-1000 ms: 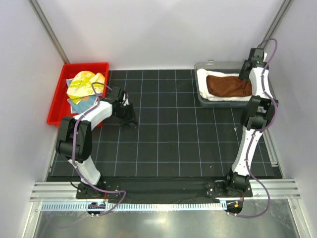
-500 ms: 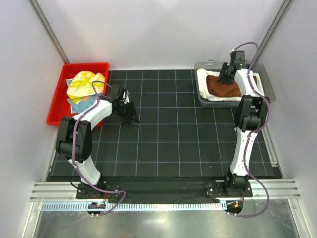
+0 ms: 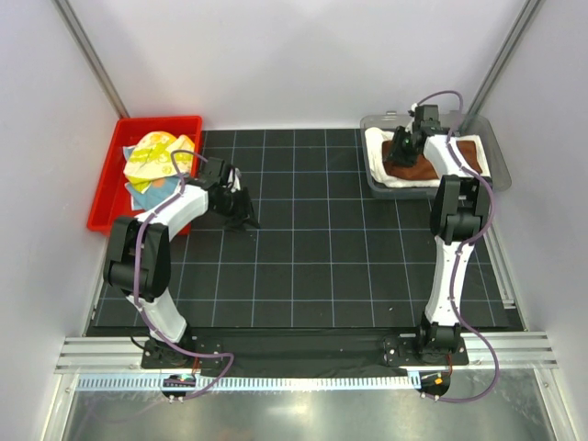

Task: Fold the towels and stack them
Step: Neatly place the folded towel into the bin, then grab crumpled towel

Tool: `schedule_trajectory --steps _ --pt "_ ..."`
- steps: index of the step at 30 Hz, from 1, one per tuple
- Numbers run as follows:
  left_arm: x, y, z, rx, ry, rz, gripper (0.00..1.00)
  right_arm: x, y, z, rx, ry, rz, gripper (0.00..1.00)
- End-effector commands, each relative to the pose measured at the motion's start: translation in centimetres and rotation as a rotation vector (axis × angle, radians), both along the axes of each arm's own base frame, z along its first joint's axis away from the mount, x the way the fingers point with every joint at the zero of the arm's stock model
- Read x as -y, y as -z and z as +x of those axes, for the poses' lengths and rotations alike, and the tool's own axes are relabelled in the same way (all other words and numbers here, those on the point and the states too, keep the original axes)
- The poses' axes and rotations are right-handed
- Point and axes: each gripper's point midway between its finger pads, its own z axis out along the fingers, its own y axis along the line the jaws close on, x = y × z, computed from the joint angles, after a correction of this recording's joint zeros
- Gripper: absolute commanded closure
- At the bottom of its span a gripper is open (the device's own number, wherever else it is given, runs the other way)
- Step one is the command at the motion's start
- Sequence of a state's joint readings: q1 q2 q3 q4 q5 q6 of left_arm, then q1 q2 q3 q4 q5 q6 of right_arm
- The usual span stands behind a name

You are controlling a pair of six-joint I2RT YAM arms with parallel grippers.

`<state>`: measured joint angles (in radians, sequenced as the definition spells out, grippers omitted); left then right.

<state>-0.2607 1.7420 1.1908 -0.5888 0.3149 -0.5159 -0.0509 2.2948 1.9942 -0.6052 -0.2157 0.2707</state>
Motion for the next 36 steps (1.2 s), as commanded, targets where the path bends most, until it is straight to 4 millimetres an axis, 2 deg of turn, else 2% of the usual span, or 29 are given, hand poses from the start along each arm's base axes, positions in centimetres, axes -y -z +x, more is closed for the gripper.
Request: schedule_trajectory --steps 1,9,14,17,19,21,22,23,24,25,26,27,28,29,30,31,32,33,34,35,36 --pt "1.1 -2.5 0.7 0.064 0.019 -0.043 0.5 -1.9 -3.1 0.5 0.085 -0.033 0.046 0.57" --pt "1.4 -2.3 0.5 0.059 0.023 -0.038 0.5 -4.1 -3.8 0.3 0.099 -0.086 0.057 0.58" --pt "2.0 -2.3 0.3 0.062 0.035 -0.038 0.5 -4.1 -5.0 0.3 0.127 -0.096 0.056 0.57" --pt "2.0 -2.4 0.5 0.064 0.034 -0.035 0.5 -3.7 -5.8 0.3 0.139 -0.092 0.028 0.51" --pt "1.9 -3.5 1.3 0.093 0.028 -0.026 0.5 -3.2 -6.7 0.1 0.146 -0.08 0.004 0.45" --pt "1.5 -5.2 2.4 0.15 0.02 -0.002 0.49 -2.5 -9.3 -0.1 0.187 -0.061 -0.036 0.36" --pt "0.5 -5.5 3.1 0.175 -0.007 0.061 0.49 -2.3 -10.1 -0.4 0.191 -0.058 -0.047 0.23" --pt "0.2 -7.9 4.7 0.239 -0.023 0.074 0.49 -2.3 -11.4 -0.6 0.209 -0.055 -0.049 0.2" --pt "-0.8 -8.9 5.5 0.272 -0.031 0.122 0.48 -2.4 -13.4 -1.4 0.226 -0.06 -0.042 0.13" --pt "-2.6 -9.8 6.2 0.298 -0.07 0.209 0.47 -2.4 -14.6 -1.9 0.234 -0.056 -0.038 0.01" --pt "-4.0 -12.3 7.8 0.368 -0.116 0.266 0.46 -2.4 -15.7 -2.5 0.241 -0.044 -0.035 0.0" --pt "-5.3 -13.6 8.4 0.401 -0.145 0.309 0.45 -3.9 -18.0 -3.8 0.268 -0.049 -0.017 0.0" --pt "-6.6 -14.5 8.8 0.421 -0.166 0.354 0.43 -4.4 -19.2 -4.7 0.289 -0.053 -0.008 0.0" --pt "-8.6 -15.4 9.5 0.454 -0.226 0.422 0.41 -5.9 -18.7 -6.0 0.27 -0.074 0.001 0.0" --pt "-10.7 -16.6 10.2 0.477 -0.278 0.445 0.4 -7.2 -19.2 -6.9 0.278 -0.092 0.012 0.0" --pt "-12.1 -17.1 10.5 0.481 -0.309 0.468 0.38 -8.1 -21.6 -8.6 0.325 -0.103 0.024 0.0" --pt "-13.7 -17.3 10.8 0.484 -0.344 0.505 0.38 -9.1 -20.2 -9.8 0.287 -0.107 0.033 0.0" --pt "-15.2 -17.5 11.1 0.486 -0.377 0.517 0.37 -11.4 -20.4 -11.3 0.287 -0.144 0.051 0.0" --pt "-17.5 -17.1 11.7 0.476 -0.421 0.532 0.36 -12.5 -20.6 -12.2 0.296 -0.162 0.068 0.0" --pt "-18.8 -17.0 12.0 0.471 -0.441 0.537 0.36 -13.6 -20.2 -14.4 0.29 -0.203 0.094 0.0" --pt "-19.8 -16.3 12.4 0.452 -0.454 0.539 0.36 -14.4 -20.1 -15.3 0.294 -0.215 0.114 0.0"
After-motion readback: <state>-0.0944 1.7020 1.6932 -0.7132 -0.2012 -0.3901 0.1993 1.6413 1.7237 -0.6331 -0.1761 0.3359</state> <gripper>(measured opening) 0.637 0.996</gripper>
